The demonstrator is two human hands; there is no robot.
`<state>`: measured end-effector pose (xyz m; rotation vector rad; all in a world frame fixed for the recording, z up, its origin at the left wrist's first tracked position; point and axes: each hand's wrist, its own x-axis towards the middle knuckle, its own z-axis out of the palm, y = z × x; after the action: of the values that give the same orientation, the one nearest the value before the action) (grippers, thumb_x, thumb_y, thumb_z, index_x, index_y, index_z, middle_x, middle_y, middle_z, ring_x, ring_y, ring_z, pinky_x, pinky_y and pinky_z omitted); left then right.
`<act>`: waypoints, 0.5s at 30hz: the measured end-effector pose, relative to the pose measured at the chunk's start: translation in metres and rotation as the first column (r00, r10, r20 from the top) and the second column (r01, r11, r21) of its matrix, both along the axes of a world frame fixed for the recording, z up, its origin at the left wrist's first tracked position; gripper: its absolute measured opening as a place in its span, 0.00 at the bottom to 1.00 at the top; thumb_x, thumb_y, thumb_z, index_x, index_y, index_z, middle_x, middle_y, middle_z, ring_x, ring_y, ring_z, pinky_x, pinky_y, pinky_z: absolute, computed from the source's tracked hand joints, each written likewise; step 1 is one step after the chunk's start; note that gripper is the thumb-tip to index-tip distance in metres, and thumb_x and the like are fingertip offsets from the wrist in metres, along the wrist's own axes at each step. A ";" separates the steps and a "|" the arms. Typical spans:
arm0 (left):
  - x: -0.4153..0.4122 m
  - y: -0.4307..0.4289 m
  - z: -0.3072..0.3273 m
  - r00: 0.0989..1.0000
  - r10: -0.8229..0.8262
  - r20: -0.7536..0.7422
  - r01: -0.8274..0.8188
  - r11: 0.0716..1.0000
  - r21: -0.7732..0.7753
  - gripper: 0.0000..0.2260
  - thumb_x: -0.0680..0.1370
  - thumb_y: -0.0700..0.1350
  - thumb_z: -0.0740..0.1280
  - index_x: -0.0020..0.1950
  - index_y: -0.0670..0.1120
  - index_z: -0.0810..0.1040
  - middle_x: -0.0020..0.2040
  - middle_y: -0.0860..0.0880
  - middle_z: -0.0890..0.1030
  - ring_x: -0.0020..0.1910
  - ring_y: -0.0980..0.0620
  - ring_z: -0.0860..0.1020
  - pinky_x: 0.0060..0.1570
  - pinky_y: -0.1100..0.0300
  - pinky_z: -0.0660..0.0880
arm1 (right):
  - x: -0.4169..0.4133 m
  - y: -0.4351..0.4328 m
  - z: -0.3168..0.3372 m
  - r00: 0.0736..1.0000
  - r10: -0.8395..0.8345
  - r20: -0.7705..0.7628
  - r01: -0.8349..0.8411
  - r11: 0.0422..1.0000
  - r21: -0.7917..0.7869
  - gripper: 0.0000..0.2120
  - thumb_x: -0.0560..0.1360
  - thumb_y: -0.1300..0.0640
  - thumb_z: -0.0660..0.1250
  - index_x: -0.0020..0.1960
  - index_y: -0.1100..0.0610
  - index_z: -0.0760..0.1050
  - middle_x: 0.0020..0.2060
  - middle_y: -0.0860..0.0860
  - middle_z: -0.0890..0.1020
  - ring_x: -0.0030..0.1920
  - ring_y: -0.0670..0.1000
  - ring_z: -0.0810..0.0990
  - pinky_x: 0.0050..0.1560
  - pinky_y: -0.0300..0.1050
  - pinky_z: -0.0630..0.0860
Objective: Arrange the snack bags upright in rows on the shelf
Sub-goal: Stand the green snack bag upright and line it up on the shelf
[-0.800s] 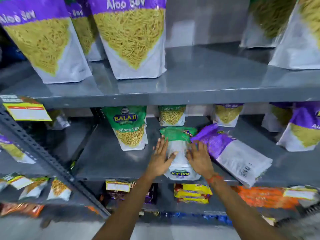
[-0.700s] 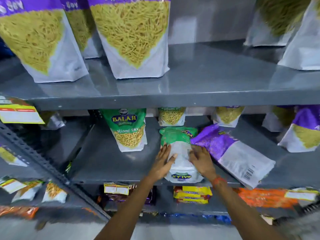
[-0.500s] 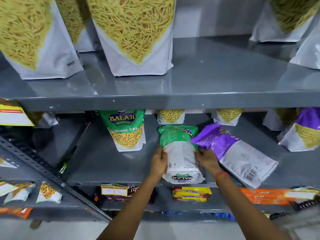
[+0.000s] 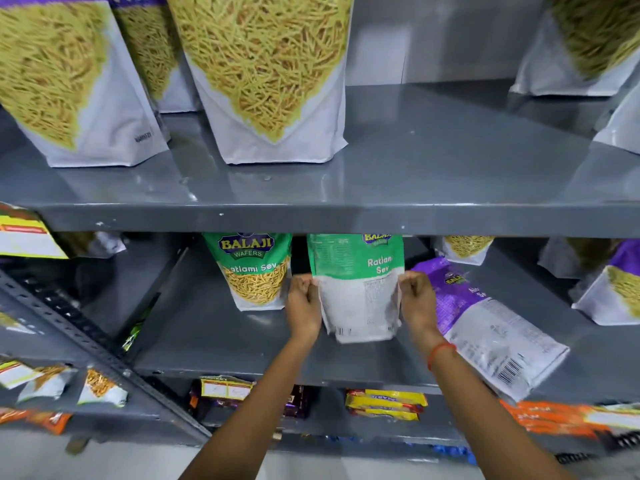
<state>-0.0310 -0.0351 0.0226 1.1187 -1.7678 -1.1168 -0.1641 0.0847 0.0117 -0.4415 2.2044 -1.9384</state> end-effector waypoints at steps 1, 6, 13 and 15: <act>-0.004 -0.003 0.005 1.000 -0.003 -0.001 0.003 1.000 -0.026 0.07 0.77 0.33 0.61 0.52 0.31 0.72 0.49 0.32 0.79 0.49 0.40 0.78 0.47 0.58 0.71 | -0.003 -0.003 0.005 1.000 -0.006 -0.020 0.005 0.999 -0.034 0.06 0.77 0.66 0.59 0.43 0.58 0.68 0.35 0.53 0.73 0.36 0.49 0.70 0.35 0.37 0.69; -0.020 -0.015 0.012 1.000 -0.019 -0.004 0.019 1.000 -0.002 0.08 0.76 0.33 0.62 0.53 0.29 0.73 0.51 0.31 0.80 0.51 0.36 0.79 0.52 0.49 0.73 | -0.009 -0.004 -0.012 0.995 0.063 -0.073 -0.066 0.997 -0.030 0.04 0.78 0.64 0.58 0.49 0.65 0.69 0.41 0.58 0.75 0.40 0.51 0.73 0.39 0.39 0.70; -0.017 0.062 -0.022 0.987 -0.103 -0.121 0.112 0.991 0.070 0.19 0.71 0.46 0.73 0.57 0.42 0.72 0.53 0.47 0.73 0.52 0.48 0.75 0.58 0.52 0.74 | -0.009 0.006 -0.036 0.980 0.198 -0.032 -0.196 0.979 0.049 0.12 0.72 0.74 0.57 0.49 0.60 0.70 0.42 0.52 0.80 0.42 0.48 0.77 0.40 0.37 0.75; -0.020 0.066 -0.026 0.966 -0.205 -0.156 0.226 0.966 0.128 0.33 0.65 0.51 0.76 0.65 0.45 0.67 0.60 0.48 0.71 0.60 0.53 0.73 0.61 0.63 0.70 | -0.008 0.009 -0.037 0.973 0.227 -0.031 -0.225 0.973 0.046 0.12 0.72 0.76 0.56 0.46 0.62 0.72 0.42 0.57 0.79 0.43 0.52 0.77 0.44 0.42 0.74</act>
<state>-0.0511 0.0310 -0.0030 0.9195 -1.7494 -1.4402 -0.1724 0.0937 -0.0250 -0.6932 2.1072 -1.7755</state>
